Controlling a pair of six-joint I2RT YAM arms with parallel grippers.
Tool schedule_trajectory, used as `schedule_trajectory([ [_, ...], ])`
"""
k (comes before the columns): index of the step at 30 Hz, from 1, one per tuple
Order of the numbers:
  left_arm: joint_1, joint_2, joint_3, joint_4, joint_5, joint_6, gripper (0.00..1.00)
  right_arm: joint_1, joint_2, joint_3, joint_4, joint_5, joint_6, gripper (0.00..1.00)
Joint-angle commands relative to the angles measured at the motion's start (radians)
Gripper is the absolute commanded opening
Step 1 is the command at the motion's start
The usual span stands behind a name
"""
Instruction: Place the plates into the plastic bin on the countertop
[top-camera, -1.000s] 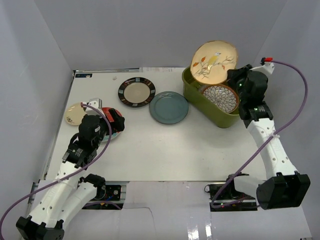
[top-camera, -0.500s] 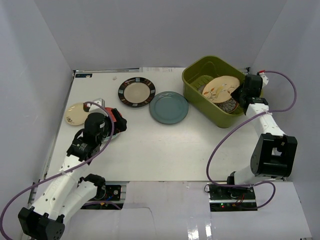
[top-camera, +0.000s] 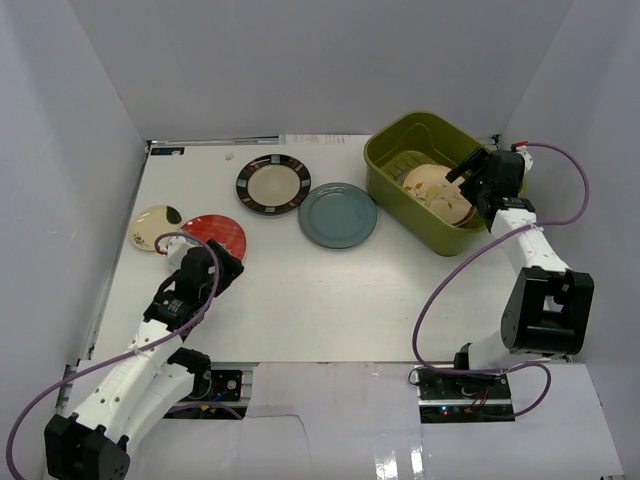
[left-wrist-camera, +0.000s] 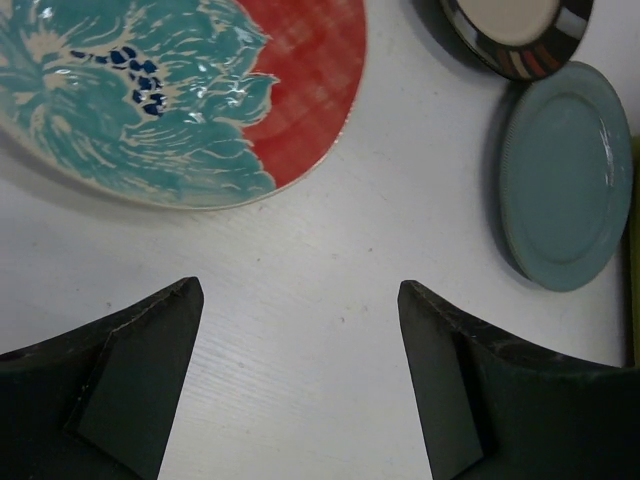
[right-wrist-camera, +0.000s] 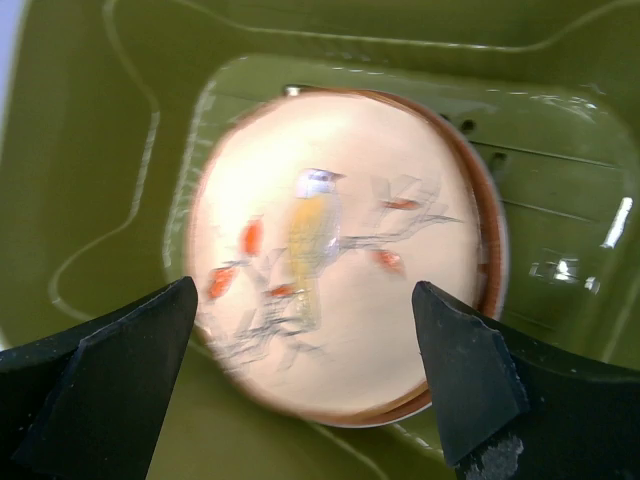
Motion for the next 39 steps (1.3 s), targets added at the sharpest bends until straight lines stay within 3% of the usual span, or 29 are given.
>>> schedule_trajectory([
  [1, 0.028, -0.021, -0.047, 0.008, -0.098, -0.131, 0.88, 0.005, -0.078, 0.017, 0.076, -0.09, -0.017, 0.94],
  [6, 0.195, 0.094, -0.105, 0.061, 0.014, -0.17, 0.87, 0.016, -0.204, -0.028, 0.09, -0.215, -0.042, 0.9],
  [10, 0.267, 0.09, -0.142, 0.111, 0.034, -0.174, 0.87, 0.077, -0.308, -0.095, 0.133, -0.33, -0.051, 0.9],
  [17, 0.404, 0.211, -0.194, 0.248, 0.087, -0.174, 0.87, 0.48, -0.414, -0.242, 0.244, -0.347, -0.093, 0.93],
  [20, 0.412, 0.255, -0.208, 0.301, 0.082, -0.173, 0.82, 0.61, -0.41, -0.29, 0.274, -0.328, -0.099, 0.95],
  [25, 0.419, 0.29, -0.226, 0.358, 0.059, -0.17, 0.69, 0.735, -0.377, -0.31, 0.287, -0.268, -0.105, 0.95],
  [28, 0.419, 0.286, -0.237, 0.383, 0.054, -0.159, 0.54, 0.77, -0.368, -0.309, 0.291, -0.249, -0.106, 0.96],
  [29, 0.419, 0.283, -0.245, 0.39, 0.06, -0.155, 0.44, 0.775, -0.365, -0.304, 0.291, -0.241, -0.106, 0.96],
  [32, 0.419, 0.275, -0.255, 0.406, 0.068, -0.147, 0.35, 0.784, -0.353, -0.307, 0.291, -0.236, -0.099, 0.96],
  [39, 0.419, 0.235, -0.317, 0.466, 0.082, -0.125, 0.03, 0.793, -0.391, -0.521, 0.434, -0.02, 0.093, 0.96],
])
